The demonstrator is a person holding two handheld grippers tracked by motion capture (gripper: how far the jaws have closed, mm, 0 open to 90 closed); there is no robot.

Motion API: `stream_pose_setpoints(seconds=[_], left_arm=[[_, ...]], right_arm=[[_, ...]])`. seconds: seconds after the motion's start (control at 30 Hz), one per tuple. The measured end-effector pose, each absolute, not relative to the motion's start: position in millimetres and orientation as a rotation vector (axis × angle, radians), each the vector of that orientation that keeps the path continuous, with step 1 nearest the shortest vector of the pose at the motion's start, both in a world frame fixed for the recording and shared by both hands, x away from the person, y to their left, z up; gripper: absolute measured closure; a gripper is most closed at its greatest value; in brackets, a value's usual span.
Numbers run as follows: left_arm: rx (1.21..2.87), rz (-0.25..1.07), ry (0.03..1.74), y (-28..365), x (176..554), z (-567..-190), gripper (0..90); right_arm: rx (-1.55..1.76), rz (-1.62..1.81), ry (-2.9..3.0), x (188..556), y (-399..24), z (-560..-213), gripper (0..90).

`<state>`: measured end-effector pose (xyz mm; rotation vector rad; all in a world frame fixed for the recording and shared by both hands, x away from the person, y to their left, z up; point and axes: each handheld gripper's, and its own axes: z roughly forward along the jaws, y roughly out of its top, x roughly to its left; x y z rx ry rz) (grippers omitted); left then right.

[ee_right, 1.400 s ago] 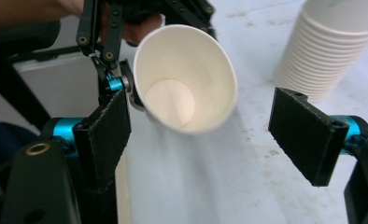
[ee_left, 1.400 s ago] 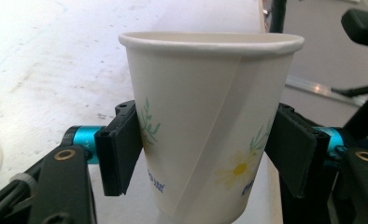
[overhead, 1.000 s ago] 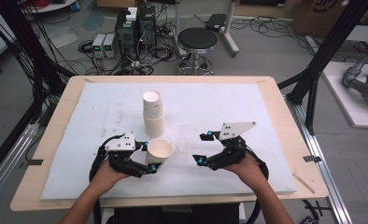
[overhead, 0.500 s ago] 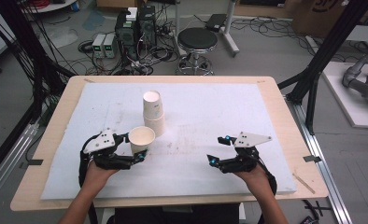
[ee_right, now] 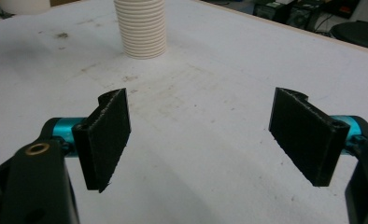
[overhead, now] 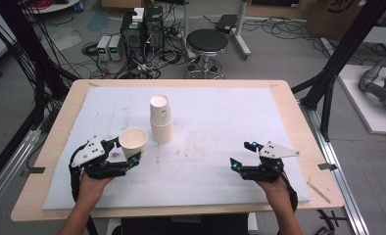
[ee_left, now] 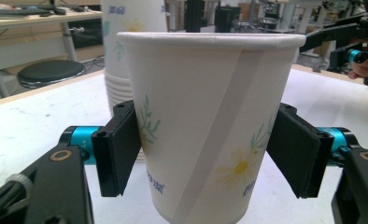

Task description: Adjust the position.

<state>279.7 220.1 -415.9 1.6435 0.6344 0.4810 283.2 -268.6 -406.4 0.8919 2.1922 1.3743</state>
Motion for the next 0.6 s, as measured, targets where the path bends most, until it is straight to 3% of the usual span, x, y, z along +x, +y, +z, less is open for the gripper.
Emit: stream_pose_setpoints(seconds=[0.6], left_arm=[[1.554, 0.575, 0.717, 240, 279, -415, 29.1]], right_arm=[[0.940, 1.379, 2.179, 284, -274, -409, 19.7]])
